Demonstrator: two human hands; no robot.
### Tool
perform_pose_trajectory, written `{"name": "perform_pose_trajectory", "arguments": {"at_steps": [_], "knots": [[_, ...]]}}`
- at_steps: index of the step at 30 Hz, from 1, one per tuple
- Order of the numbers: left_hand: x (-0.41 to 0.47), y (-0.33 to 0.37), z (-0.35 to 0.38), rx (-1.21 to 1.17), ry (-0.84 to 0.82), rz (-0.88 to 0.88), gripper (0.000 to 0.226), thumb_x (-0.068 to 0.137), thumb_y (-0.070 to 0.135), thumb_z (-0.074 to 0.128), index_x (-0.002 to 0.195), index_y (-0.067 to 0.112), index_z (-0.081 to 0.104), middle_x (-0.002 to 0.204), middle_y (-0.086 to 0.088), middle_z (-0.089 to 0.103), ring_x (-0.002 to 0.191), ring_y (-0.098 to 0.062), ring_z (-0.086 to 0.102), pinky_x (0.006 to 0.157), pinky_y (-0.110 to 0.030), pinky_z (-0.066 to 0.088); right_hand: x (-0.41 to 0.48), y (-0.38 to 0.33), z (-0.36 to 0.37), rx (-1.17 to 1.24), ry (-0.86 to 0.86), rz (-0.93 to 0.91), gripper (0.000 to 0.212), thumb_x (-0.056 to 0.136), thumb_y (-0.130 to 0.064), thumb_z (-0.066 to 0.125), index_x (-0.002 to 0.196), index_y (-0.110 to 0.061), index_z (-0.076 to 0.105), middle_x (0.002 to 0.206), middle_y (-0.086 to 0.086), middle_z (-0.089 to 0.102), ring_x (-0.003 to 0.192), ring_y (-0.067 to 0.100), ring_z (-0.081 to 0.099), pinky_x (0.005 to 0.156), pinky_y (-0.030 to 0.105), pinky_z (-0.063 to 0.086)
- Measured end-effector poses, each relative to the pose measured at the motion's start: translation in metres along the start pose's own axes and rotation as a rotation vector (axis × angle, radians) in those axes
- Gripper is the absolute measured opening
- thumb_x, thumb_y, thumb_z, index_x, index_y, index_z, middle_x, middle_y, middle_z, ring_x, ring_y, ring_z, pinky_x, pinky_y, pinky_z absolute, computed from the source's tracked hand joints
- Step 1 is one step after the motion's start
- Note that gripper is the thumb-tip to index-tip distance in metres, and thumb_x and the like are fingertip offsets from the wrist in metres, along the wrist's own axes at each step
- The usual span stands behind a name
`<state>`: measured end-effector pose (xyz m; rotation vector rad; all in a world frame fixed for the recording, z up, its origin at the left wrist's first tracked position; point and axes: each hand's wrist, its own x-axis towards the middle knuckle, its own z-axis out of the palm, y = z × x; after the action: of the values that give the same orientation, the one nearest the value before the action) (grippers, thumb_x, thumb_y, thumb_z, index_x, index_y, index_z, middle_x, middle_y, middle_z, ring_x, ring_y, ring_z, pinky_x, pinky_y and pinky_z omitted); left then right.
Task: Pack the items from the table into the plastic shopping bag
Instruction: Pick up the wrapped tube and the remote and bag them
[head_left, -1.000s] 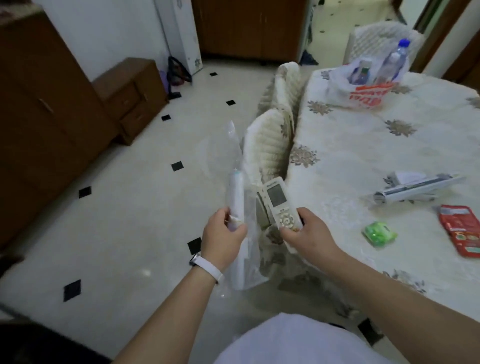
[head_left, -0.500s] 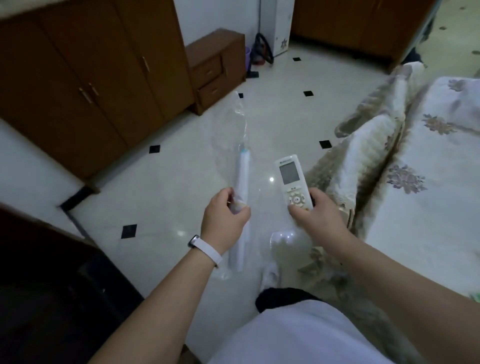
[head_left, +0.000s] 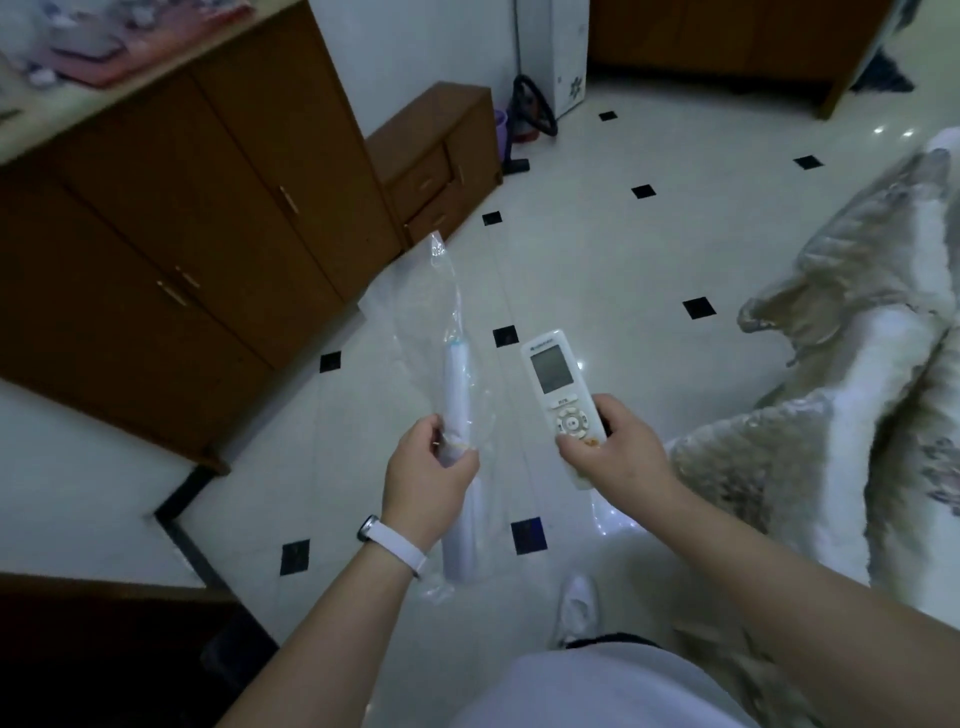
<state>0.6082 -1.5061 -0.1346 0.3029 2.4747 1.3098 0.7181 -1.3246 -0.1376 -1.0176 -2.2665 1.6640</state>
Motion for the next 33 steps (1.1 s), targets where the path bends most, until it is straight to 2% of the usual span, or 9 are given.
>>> {"name": "perform_pose_trajectory", "arguments": {"at_steps": [8,11,15,17,20,24,27,33], "knots": [[0.104,0.044,-0.001,-0.014,-0.039,0.063,0.016,0.079,0.014,0.071,0.089,0.024,0.062,0.081,0.004,0.067,0.073,-0.013,0.063,0.070,-0.041,0.057,0.085,-0.040,0.000,0.033,0.059,0.038,0.018,0.082,-0.024,0.070,0.097,-0.027,0.060,0.084,-0.009,0.068,0.073,0.008,0.066,0.062,0.027,0.055],[0.148,0.045,-0.004,-0.010,-0.063,0.084,0.017,0.079,0.014,0.071,0.089,0.023,0.061,0.084,0.000,0.067,0.078,-0.021,0.064,0.072,-0.044,0.056,0.114,-0.048,0.008,0.004,0.116,0.063,0.020,0.081,-0.025,0.072,0.095,-0.029,0.057,0.082,-0.011,0.067,0.066,0.000,0.063,0.053,0.018,0.049],[0.212,0.043,-0.007,-0.019,-0.142,0.114,0.021,0.079,0.014,0.071,0.086,0.030,0.059,0.084,0.003,0.068,0.076,-0.015,0.065,0.070,-0.039,0.058,0.158,-0.059,0.028,-0.023,0.200,0.112,0.022,0.080,-0.026,0.073,0.095,-0.029,0.057,0.081,-0.011,0.067,0.063,-0.002,0.062,0.048,0.013,0.044],[0.247,0.043,-0.013,-0.030,-0.186,0.145,0.026,0.079,0.014,0.071,0.084,0.035,0.057,0.084,0.005,0.067,0.075,-0.012,0.065,0.068,-0.034,0.056,0.182,-0.071,0.041,-0.030,0.241,0.131,0.021,0.080,-0.026,0.072,0.093,-0.029,0.056,0.081,-0.011,0.067,0.064,0.000,0.063,0.050,0.015,0.045],[0.307,0.038,-0.024,-0.029,-0.259,0.191,0.025,0.077,0.015,0.072,0.084,0.034,0.058,0.084,0.005,0.067,0.074,-0.012,0.064,0.067,-0.032,0.054,0.219,-0.095,0.066,-0.012,0.322,0.166,0.022,0.079,-0.025,0.072,0.091,-0.029,0.055,0.080,-0.009,0.068,0.068,0.008,0.066,0.057,0.027,0.053],[0.386,0.042,-0.038,-0.017,-0.326,0.238,0.021,0.076,0.017,0.072,0.081,0.031,0.057,0.082,0.003,0.066,0.075,-0.017,0.063,0.066,-0.033,0.052,0.261,-0.136,0.097,-0.011,0.381,0.154,0.023,0.081,-0.022,0.072,0.091,-0.032,0.054,0.080,-0.009,0.067,0.060,0.000,0.062,0.047,0.013,0.045],[0.428,0.052,-0.041,-0.041,-0.356,0.263,0.016,0.075,0.022,0.073,0.081,0.027,0.058,0.078,0.005,0.065,0.071,-0.017,0.061,0.061,-0.028,0.049,0.282,-0.160,0.106,0.037,0.443,0.145,0.021,0.081,-0.021,0.071,0.090,-0.030,0.055,0.079,-0.008,0.066,0.056,-0.001,0.060,0.044,0.012,0.041],[0.488,0.092,-0.009,-0.016,-0.475,0.345,0.019,0.074,0.018,0.071,0.087,0.027,0.060,0.082,0.005,0.067,0.077,-0.017,0.063,0.070,-0.035,0.052,0.319,-0.162,0.093,0.084,0.574,0.218,0.019,0.080,-0.021,0.071,0.089,-0.028,0.056,0.079,-0.007,0.066,0.057,0.000,0.060,0.046,0.014,0.043]]}}
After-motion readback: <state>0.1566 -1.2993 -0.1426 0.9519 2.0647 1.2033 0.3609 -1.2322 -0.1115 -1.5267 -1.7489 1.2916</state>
